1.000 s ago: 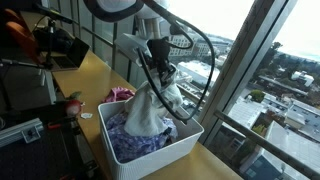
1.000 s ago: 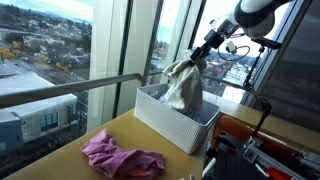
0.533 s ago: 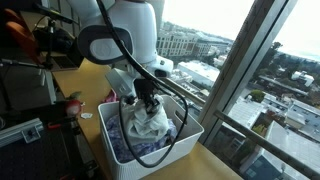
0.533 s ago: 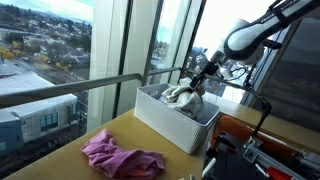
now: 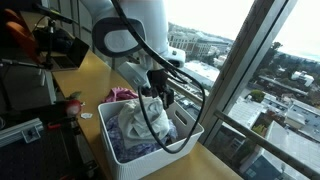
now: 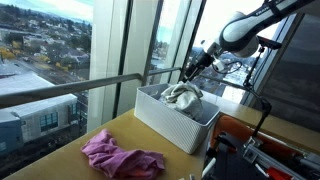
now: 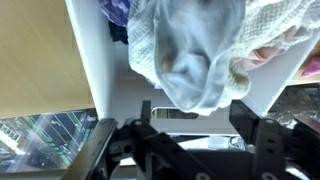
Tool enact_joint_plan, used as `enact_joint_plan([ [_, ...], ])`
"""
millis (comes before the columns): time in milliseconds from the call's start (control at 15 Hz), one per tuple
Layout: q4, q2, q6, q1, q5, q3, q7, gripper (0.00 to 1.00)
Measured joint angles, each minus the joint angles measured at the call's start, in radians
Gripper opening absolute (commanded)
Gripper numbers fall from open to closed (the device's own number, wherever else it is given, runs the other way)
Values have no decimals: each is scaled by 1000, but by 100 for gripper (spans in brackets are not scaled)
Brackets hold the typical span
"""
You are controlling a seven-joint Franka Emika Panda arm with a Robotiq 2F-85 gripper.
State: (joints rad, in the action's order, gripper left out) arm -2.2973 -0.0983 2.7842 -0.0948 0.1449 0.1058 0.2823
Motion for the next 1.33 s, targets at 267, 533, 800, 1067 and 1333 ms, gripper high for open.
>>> enact_joint_plan([
  [267, 87, 54, -23, 8, -5, -20, -10, 100],
  [533, 99, 94, -41, 60, -25, -71, -61, 100],
  [800, 40, 77, -36, 142, -83, -148, -155, 100],
  [1067, 7, 25, -30, 219, -157, -213, -245, 100],
  [1333, 10, -60, -6, 284, -249, -239, -312, 100],
])
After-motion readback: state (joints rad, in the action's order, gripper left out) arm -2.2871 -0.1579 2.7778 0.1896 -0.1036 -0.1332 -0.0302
